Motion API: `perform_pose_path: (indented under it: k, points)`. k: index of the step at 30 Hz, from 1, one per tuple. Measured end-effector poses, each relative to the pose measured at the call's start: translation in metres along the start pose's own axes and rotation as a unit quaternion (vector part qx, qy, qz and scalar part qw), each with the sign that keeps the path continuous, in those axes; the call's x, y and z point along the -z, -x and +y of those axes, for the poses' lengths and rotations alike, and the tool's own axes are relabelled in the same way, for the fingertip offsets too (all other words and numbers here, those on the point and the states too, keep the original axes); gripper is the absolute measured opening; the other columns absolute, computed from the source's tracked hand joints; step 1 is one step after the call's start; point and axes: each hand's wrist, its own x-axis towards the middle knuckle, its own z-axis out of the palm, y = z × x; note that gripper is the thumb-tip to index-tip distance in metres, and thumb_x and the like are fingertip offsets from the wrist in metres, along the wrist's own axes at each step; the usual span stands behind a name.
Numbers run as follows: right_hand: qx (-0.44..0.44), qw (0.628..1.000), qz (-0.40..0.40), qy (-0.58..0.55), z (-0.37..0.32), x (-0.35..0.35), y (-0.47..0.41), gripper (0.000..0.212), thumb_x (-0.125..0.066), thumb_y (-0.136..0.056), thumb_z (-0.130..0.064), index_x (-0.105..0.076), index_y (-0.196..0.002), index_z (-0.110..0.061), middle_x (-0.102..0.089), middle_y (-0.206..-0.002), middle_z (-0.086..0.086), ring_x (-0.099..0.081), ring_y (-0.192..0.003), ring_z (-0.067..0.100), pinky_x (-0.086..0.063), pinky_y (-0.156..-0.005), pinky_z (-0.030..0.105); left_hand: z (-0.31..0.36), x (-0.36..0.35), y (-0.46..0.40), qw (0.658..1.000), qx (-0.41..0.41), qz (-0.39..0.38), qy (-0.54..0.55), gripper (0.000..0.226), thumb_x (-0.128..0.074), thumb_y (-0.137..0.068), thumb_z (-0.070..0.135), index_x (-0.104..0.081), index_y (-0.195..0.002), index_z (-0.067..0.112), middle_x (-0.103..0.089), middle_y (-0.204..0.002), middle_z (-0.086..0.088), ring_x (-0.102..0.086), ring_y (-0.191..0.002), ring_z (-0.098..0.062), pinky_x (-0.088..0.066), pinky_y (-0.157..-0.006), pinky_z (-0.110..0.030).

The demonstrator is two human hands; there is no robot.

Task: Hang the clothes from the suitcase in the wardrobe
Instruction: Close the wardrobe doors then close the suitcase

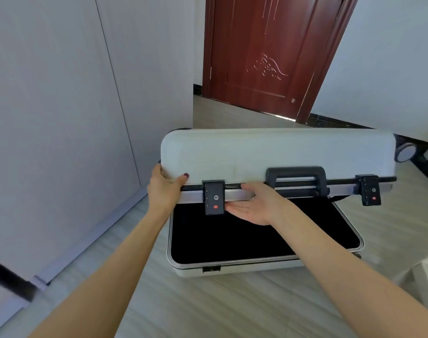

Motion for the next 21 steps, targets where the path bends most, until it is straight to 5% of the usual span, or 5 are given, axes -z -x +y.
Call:
perform_pose_path:
  k: [5,12,16,18,21]
  points:
    - [-0.020,0.971,0.038,0.236,0.023,0.022,-0.011,0.048,-0.049,-0.097,-0.029,-0.036,-0.139,-0.009,-0.057,-0.117,0.034,-0.061,-0.102,0.041,-0.054,-0.080,0.037,-0.032,-0.008,0.014,0.999,0.023,-0.014,-0.022,0.059,-0.068,-0.082,0.015,-0.038,-0.132,0.006,-0.054,-0.125,-0.009,-0.052,-0.114,-0.027,-0.042,-0.089,-0.032]
    - [0.092,0.842,0.123,0.518,0.051,0.039,-0.038,0.043,-0.045,-0.095,-0.032,-0.058,-0.112,0.005,-0.067,-0.103,0.025,-0.062,-0.084,0.029,-0.054,-0.078,0.035,-0.091,-0.018,0.029,0.993,0.086,-0.063,-0.046,0.059,-0.065,-0.085,0.011,-0.032,-0.134,0.006,-0.049,-0.131,-0.013,-0.050,-0.110,-0.026,-0.037,-0.081,-0.028]
    - [0.197,0.704,0.141,0.667,0.066,0.045,-0.050,0.047,-0.045,-0.096,-0.033,-0.042,-0.057,-0.008,-0.052,-0.062,0.009,-0.050,-0.064,0.026,-0.040,-0.065,0.030,-0.112,-0.020,0.029,0.989,0.094,-0.091,-0.063,0.064,-0.068,-0.083,0.018,-0.032,-0.135,0.009,-0.050,-0.131,-0.012,-0.049,-0.115,-0.027,-0.037,-0.084,-0.027]
    - [0.295,0.593,0.177,0.728,0.069,0.045,-0.052,0.041,-0.043,-0.097,-0.035,-0.055,-0.069,-0.007,-0.056,-0.072,0.005,-0.057,-0.079,0.025,-0.038,-0.067,0.031,-0.115,-0.021,0.026,0.991,0.083,-0.090,-0.059,0.065,-0.068,-0.083,0.018,-0.032,-0.137,0.011,-0.049,-0.132,-0.011,-0.048,-0.119,-0.027,-0.036,-0.085,-0.026]
    - [0.429,0.424,0.199,0.773,0.058,0.042,-0.060,0.047,-0.053,-0.089,-0.046,-0.056,-0.123,-0.014,-0.058,-0.118,0.009,-0.048,-0.115,0.028,-0.033,-0.093,0.040,-0.121,-0.022,0.022,0.992,0.070,-0.087,-0.062,0.063,-0.065,-0.085,0.019,-0.031,-0.137,0.013,-0.048,-0.134,-0.012,-0.047,-0.122,-0.027,-0.036,-0.087,-0.026]
